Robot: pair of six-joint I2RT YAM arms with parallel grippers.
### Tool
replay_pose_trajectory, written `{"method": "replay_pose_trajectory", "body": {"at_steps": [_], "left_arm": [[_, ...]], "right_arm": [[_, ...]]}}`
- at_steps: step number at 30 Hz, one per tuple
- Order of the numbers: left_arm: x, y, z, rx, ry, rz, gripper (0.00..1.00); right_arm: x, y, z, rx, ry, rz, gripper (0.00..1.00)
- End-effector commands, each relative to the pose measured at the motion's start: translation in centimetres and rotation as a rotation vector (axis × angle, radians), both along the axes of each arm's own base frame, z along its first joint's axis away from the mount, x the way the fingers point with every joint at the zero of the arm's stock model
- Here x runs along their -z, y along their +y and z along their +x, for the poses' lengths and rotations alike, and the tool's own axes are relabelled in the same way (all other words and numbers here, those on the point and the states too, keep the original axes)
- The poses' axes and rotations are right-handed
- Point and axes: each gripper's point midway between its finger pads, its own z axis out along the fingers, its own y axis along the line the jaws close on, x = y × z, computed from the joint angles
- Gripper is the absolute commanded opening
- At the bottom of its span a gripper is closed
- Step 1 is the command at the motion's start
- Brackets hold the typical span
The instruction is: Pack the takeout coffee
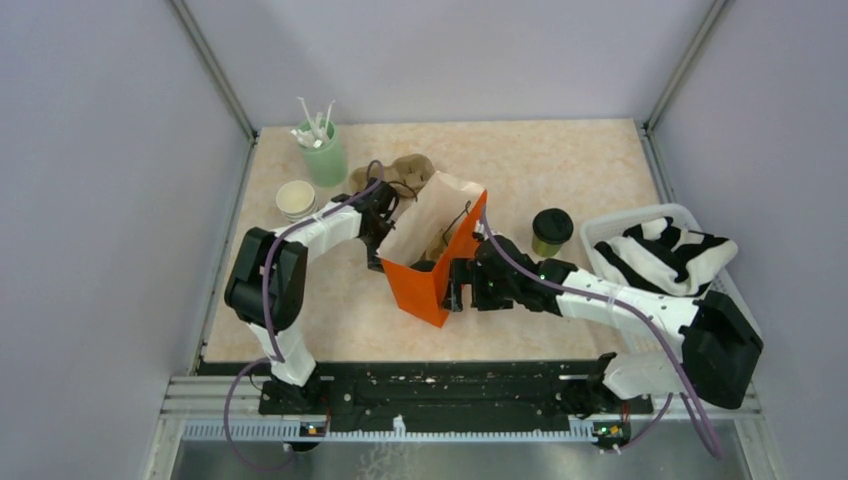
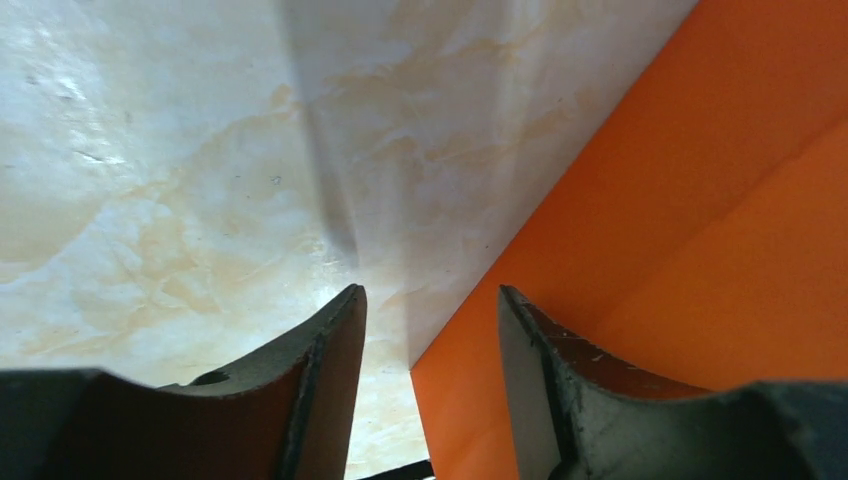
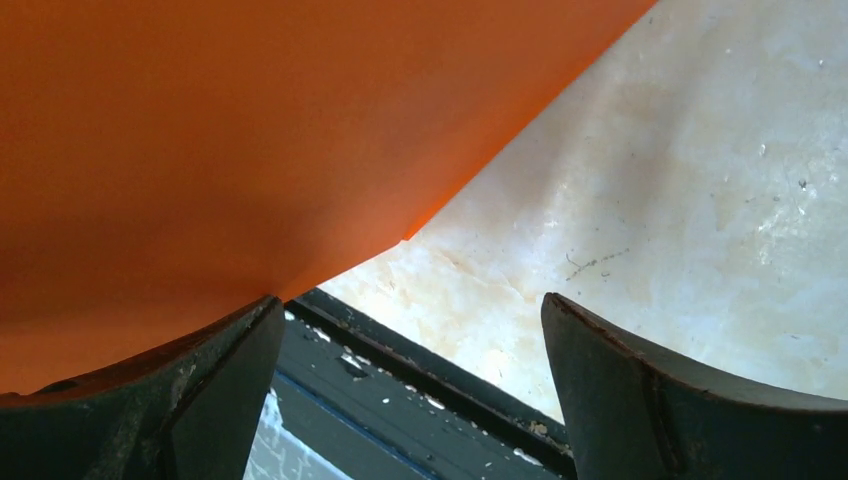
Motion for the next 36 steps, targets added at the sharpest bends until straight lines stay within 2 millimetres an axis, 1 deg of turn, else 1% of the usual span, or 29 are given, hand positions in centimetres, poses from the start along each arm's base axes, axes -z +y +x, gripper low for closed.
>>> {"method": "replay_pose_trajectory", "body": {"at_steps": [1, 4, 8, 10, 12, 14, 17, 18, 19, 20, 21, 22, 23, 26, 27, 28, 30, 32, 33, 36], "left_arm": [[-2.0, 1.5, 1.4, 0.04, -0.086, 0.081, 0.61], [-3.4, 3.2, 0.6, 0.017, -0.099, 0.139, 0.68], [-5.4, 5.4, -2.5, -0.019, -0.075, 0.181, 0.79], [-7.0, 6.5, -4.5, -0.066, -0.069, 0.188, 0.83], [-9.1, 7.5, -6.6, -0.145, -0.061, 0.174, 0.87], [-11.5, 8.2, -8.8, -0.235, -0.054, 0.148, 0.9], [-14.8, 8.9, -11.6, -0.374, -0.083, 0.074, 0.92], [-15.7, 8.8, -12.3, -0.403, -0.098, 0.034, 0.92], [-16.6, 8.3, -13.0, -0.411, -0.108, -0.029, 0.9], [-17.0, 7.6, -13.8, -0.418, -0.097, -0.09, 0.87], [-17.2, 6.7, -14.6, -0.406, -0.079, -0.161, 0.84], [-17.1, 5.9, -15.3, -0.405, -0.057, -0.22, 0.81], [-16.7, 5.4, -15.9, -0.409, -0.033, -0.264, 0.79], [-14.3, 4.9, -17.4, -0.414, 0.029, -0.302, 0.74], [-13.6, 4.6, -17.5, -0.4, 0.039, -0.32, 0.73], [-13.0, 4.0, -17.6, -0.377, 0.054, -0.347, 0.71], [-12.0, 2.9, -17.5, -0.326, 0.079, -0.398, 0.66], [-11.0, 2.3, -16.7, -0.309, 0.091, -0.405, 0.61], [-10.5, 2.1, -16.3, -0.304, 0.093, -0.4, 0.59], [-8.9, 1.3, -14.1, -0.287, 0.07, -0.401, 0.53]], "right_arm": [[-2.8, -0.5, 0.5, 0.045, -0.081, 0.021, 0.99], [-3.5, -4.2, -0.1, 0.034, -0.135, -0.096, 0.99], [-6.4, -8.0, -0.4, 0.025, -0.224, -0.188, 0.99], [-7.7, -9.2, 0.1, 0.043, -0.241, -0.204, 0.99], [-9.0, -9.9, 1.1, 0.069, -0.253, -0.201, 0.99], [-9.9, -9.9, 2.4, 0.068, -0.268, -0.182, 0.99], [-10.5, -10.9, 5.1, 0.13, -0.277, -0.21, 0.99], [-10.7, -11.2, 6.1, 0.152, -0.275, -0.205, 0.99], [-10.7, -11.3, 7.3, 0.168, -0.265, -0.196, 0.99], [-10.8, -11.6, 8.5, 0.187, -0.253, -0.189, 0.99], [-11.0, -12.1, 9.9, 0.213, -0.244, -0.189, 0.99], [-11.2, -12.8, 11.7, 0.244, -0.245, -0.194, 0.99], [-11.4, -13.0, 13.1, 0.256, -0.247, -0.198, 0.99], [-11.1, -12.6, 17.4, 0.252, -0.225, -0.211, 0.99], [-10.1, -12.3, 18.9, 0.248, -0.201, -0.226, 0.99], [-10.4, -11.8, 20.3, 0.243, -0.209, -0.221, 0.99], [-9.5, -10.4, 22.2, 0.2, -0.192, -0.208, 0.99], [-8.5, -9.2, 23.5, 0.159, -0.164, -0.197, 0.99], [-8.0, -8.7, 23.8, 0.136, -0.148, -0.192, 0.99], [-6.8, -7.8, 23.6, 0.1, -0.109, -0.171, 0.99]]}}
